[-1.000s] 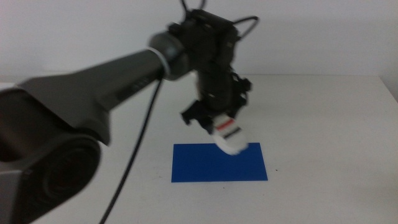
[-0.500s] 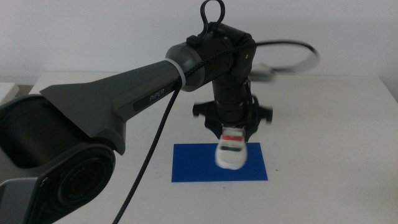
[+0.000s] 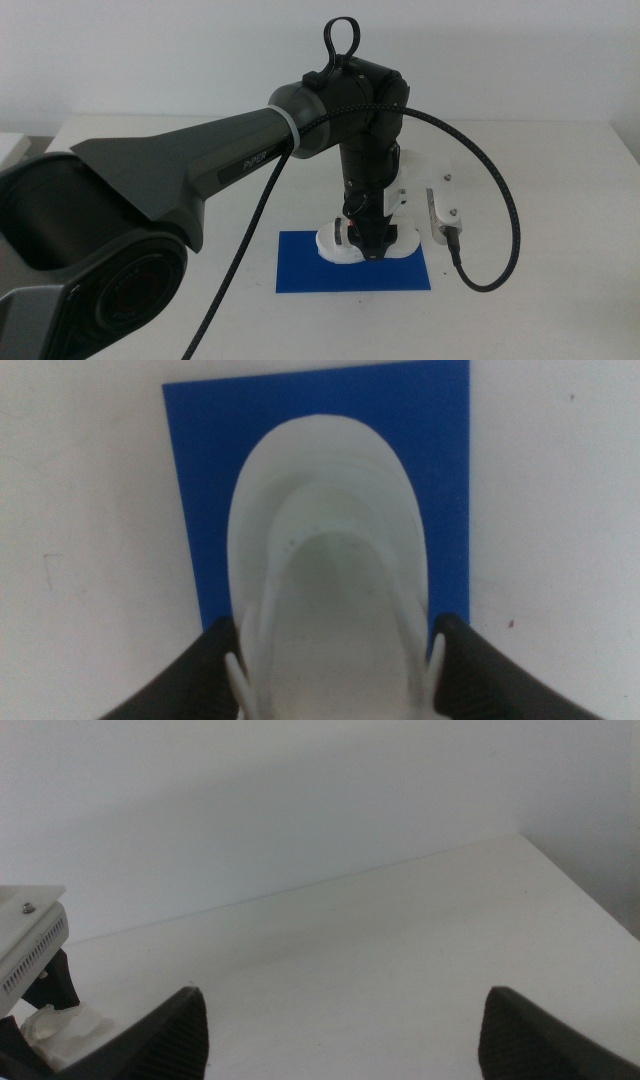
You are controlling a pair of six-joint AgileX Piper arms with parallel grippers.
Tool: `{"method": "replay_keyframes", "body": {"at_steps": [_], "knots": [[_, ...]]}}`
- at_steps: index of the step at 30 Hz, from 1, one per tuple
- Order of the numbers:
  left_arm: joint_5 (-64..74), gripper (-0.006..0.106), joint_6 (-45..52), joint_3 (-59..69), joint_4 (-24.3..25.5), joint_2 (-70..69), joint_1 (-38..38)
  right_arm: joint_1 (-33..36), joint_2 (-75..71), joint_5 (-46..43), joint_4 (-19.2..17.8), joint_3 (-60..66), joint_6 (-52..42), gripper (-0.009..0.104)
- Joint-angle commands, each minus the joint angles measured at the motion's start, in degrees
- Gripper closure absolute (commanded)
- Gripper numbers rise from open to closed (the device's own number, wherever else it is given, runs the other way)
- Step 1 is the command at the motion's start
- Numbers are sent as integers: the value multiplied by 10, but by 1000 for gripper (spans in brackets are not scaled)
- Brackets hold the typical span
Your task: Use one arm to grab the shoe from the table and place it on the mat.
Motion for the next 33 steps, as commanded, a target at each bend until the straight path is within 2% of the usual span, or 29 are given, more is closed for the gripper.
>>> {"method": "replay_keyframes", "body": {"at_steps": [1,13,17,18,21,22,26,27,30,33], "knots": [[1,102,8,0,-1,-1,-1,0,-3,-6,-2,1,-2,16],[1,102,6,0,-2,28,17,0,-3,-6,-2,1,-2,16],[1,95,6,0,-1,32,19,0,-3,-6,-2,1,-2,16],[1,92,5,0,-1,33,19,0,-3,-6,-2,1,-2,16],[1,66,6,0,-2,33,22,0,-3,-6,-2,1,-2,16],[1,47,16,0,0,33,23,0,-3,-6,-2,1,-2,16],[1,10,35,0,3,33,23,0,-3,-6,-2,1,-2,16],[1,6,34,0,4,33,23,0,-3,-6,-2,1,-2,16],[1,7,27,-1,7,24,23,0,-3,-6,-2,1,-2,16],[1,7,-18,-1,38,-13,24,0,-3,-6,-2,1,-2,16]]}}
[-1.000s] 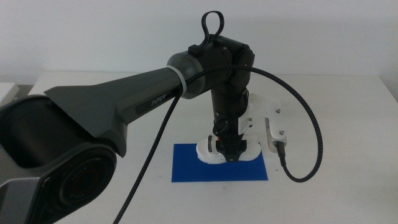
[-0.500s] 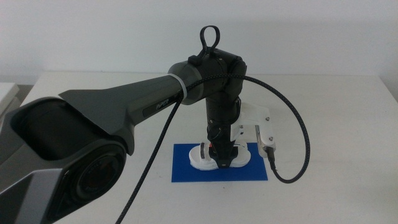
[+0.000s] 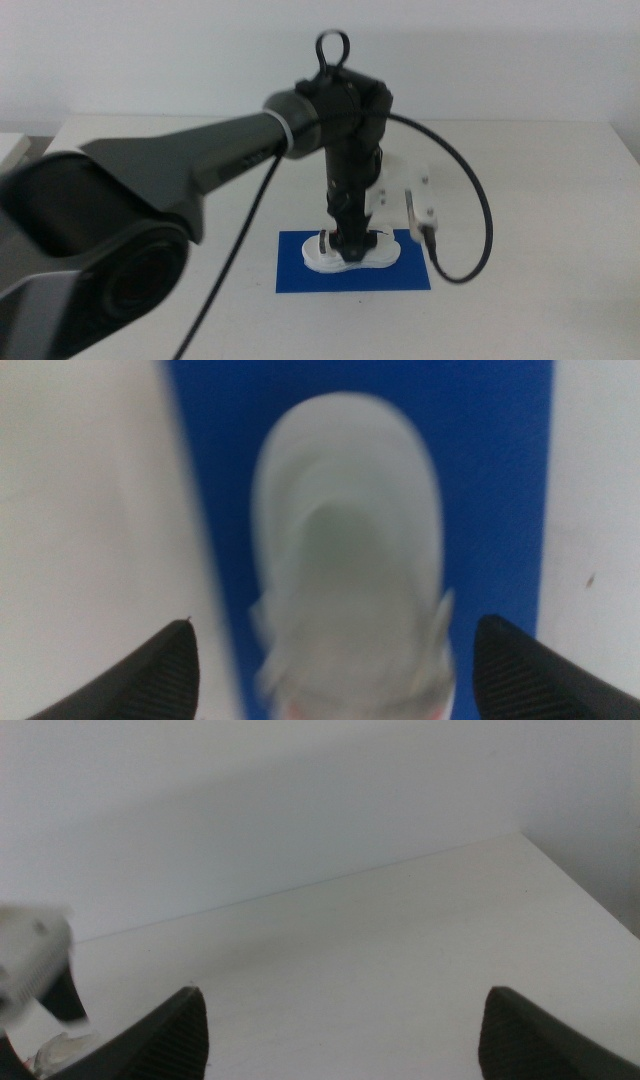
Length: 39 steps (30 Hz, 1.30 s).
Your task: Use one arm to grab the shoe from the table and place it on the mat.
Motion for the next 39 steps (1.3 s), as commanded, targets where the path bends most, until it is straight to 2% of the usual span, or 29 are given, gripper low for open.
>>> {"method": "replay_keyframes", "body": {"at_steps": [1,3,5,10,12,15,19,25,31,34,35,38,39], "knots": [[2,7,-32,-2,17,-55,3,0,-3,-6,-3,1,-2,16],[2,7,-47,-2,11,-104,12,0,-3,-6,-3,1,-2,16],[2,7,-57,-1,-29,-166,28,0,-3,-6,-3,1,-2,16],[2,7,-95,77,-258,-308,134,0,-3,-6,-3,1,-2,16],[2,7,-82,162,-316,-365,176,0,-3,-6,-3,1,-2,16],[-76,7,-63,307,-354,-480,240,0,-3,-6,-3,1,-2,16],[-260,7,-72,513,-414,-643,299,0,-3,-6,-3,1,-2,16],[-494,7,-104,736,-440,-849,322,0,-3,-6,-3,1,-2,16],[-627,7,-104,881,-461,-1005,322,0,-3,-6,-3,1,-2,16],[-667,7,-124,947,-454,-1053,322,0,-3,-6,-3,1,-2,16],[-673,7,-175,964,-412,-1067,322,0,-3,-6,-3,1,-2,16],[-660,7,-519,1020,-117,-1132,322,0,-3,-6,-3,1,-2,16],[-656,7,-616,1038,-35,-1160,322,0,-3,-6,-3,1,-2,16]]}}
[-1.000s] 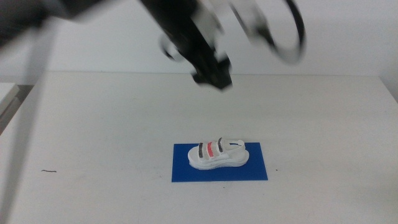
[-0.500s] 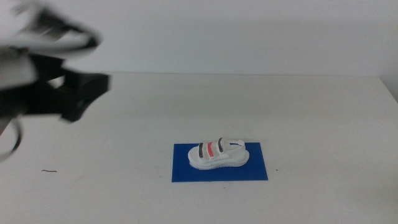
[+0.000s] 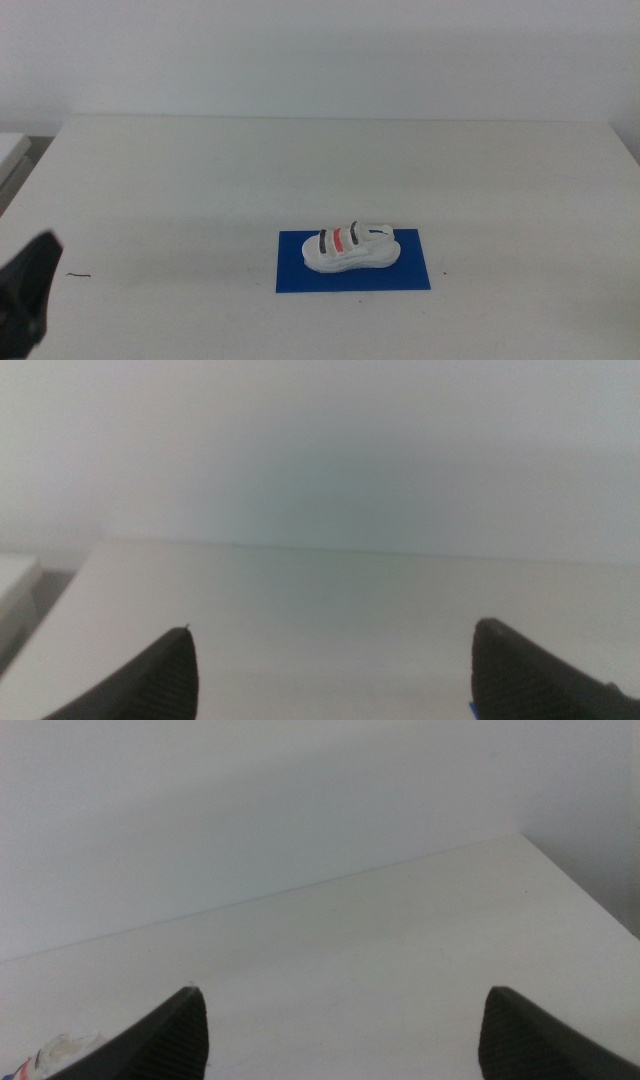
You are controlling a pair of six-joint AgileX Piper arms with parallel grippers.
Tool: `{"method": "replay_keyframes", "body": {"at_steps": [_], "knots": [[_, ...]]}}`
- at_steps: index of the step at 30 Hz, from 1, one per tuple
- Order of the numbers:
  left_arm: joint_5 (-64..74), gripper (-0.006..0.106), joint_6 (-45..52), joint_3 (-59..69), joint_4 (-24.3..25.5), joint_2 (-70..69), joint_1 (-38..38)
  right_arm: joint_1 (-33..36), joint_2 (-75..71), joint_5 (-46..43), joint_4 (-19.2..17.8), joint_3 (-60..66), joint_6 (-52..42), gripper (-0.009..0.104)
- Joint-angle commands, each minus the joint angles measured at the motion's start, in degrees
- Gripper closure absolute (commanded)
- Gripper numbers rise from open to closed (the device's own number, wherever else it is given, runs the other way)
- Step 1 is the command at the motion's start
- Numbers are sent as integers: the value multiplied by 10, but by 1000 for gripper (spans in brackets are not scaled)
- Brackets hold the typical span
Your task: Use one arm to grab the shoe from the table and place it on the mat.
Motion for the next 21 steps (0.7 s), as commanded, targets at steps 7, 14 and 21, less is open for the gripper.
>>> {"method": "replay_keyframes", "body": {"at_steps": [7,14,21], "knots": [[11,7,-239,108,180,-179,23,0,-3,-6,-3,1,-2,16],[59,7,-145,108,185,-183,28,0,-3,-6,-3,1,-2,16],[54,7,-145,108,185,-183,28,0,-3,-6,-3,1,-2,16]]}}
